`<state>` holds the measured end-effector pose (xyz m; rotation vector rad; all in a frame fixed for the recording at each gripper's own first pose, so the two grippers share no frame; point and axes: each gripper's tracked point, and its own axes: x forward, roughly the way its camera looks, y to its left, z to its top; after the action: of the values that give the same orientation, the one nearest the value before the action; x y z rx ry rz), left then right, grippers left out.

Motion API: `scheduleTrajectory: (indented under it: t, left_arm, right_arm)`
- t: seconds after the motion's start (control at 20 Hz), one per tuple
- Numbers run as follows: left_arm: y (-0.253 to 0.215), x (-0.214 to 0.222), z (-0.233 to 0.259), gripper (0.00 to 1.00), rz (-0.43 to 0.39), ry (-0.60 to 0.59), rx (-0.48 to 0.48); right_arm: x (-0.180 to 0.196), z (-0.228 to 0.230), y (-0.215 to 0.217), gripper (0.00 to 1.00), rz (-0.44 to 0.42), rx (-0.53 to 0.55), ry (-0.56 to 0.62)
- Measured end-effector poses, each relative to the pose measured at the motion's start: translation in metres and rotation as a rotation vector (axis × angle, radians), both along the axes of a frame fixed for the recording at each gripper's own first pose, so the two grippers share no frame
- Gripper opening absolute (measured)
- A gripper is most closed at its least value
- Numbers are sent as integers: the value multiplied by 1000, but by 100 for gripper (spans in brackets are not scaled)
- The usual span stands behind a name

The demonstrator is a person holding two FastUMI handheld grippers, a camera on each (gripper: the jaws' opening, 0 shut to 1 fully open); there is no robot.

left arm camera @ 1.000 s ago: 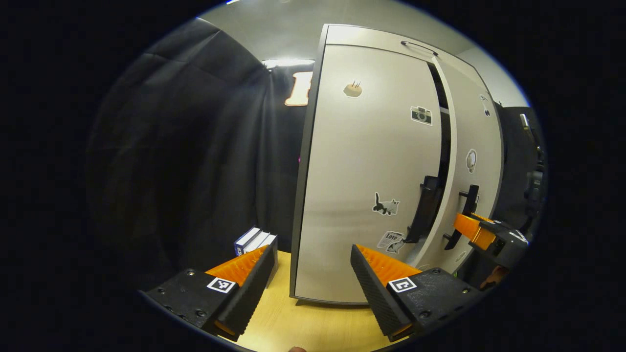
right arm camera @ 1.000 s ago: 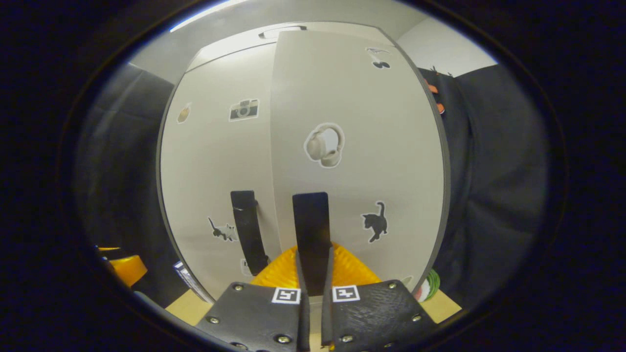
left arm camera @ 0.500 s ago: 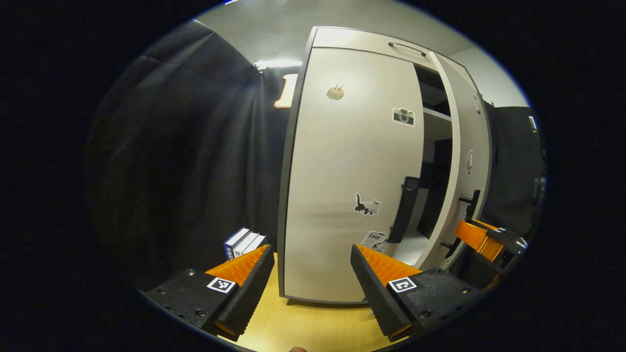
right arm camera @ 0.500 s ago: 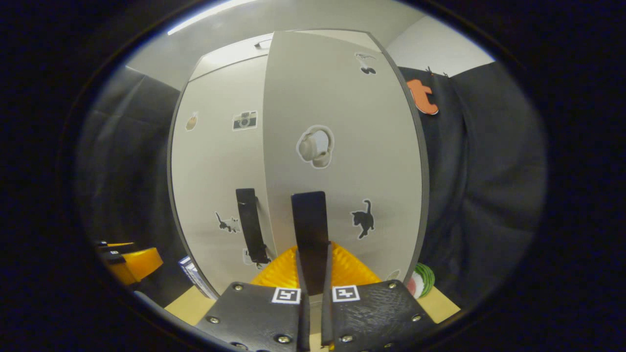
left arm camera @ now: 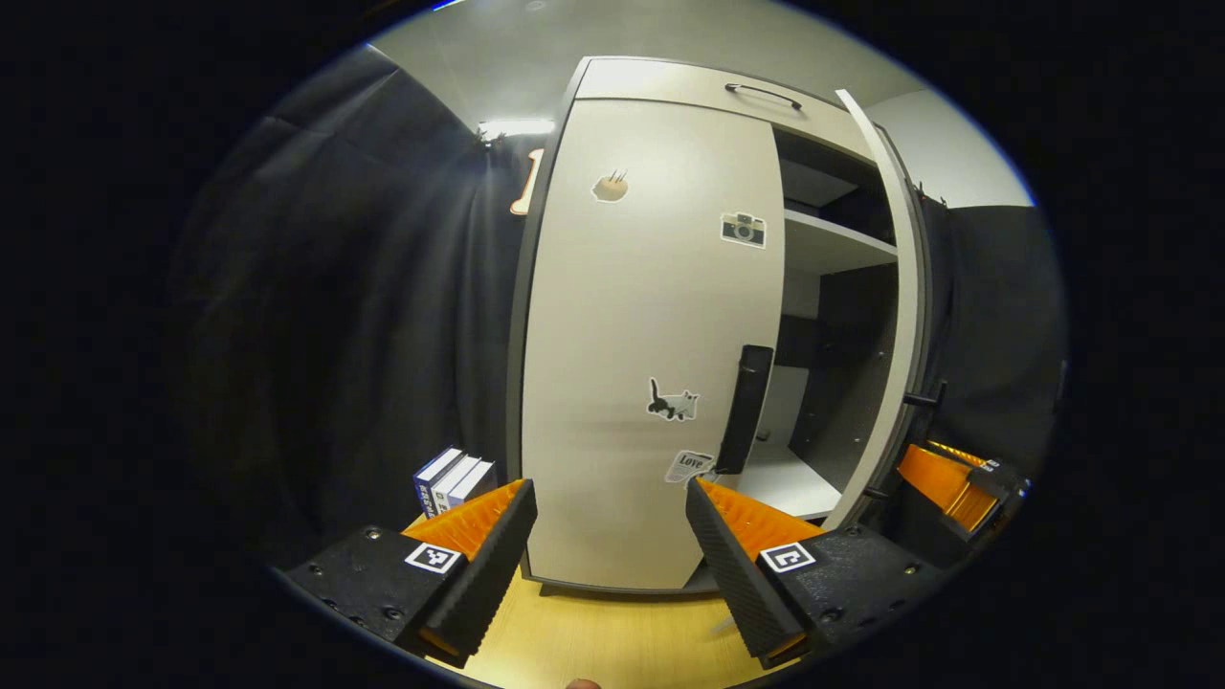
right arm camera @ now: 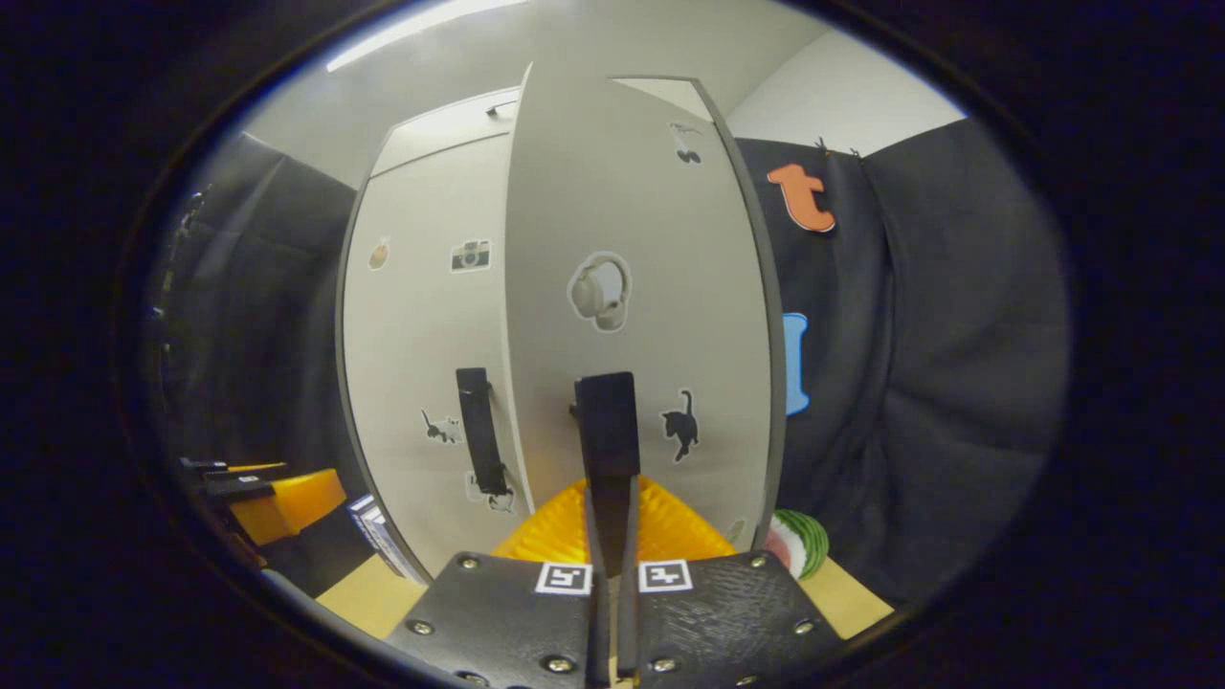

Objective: Open the right door of the double-door shoe cabinet with the right hand, and open the left door with the left hand.

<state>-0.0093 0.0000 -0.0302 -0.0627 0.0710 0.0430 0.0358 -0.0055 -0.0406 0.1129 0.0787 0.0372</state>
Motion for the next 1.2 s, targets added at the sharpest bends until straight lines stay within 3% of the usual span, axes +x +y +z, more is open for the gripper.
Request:
scheduleTrajectory:
  t: [0.55,1.2]
  left_arm:
    - [-55,11,-2,98,-114,-4,5]
    - [-84,74,14,98,-134,-57,62]
  right_arm:
    - [-38,-2,-58,2,-105,10,30]
    - [-49,-5,-122,2,-267,-54,32]
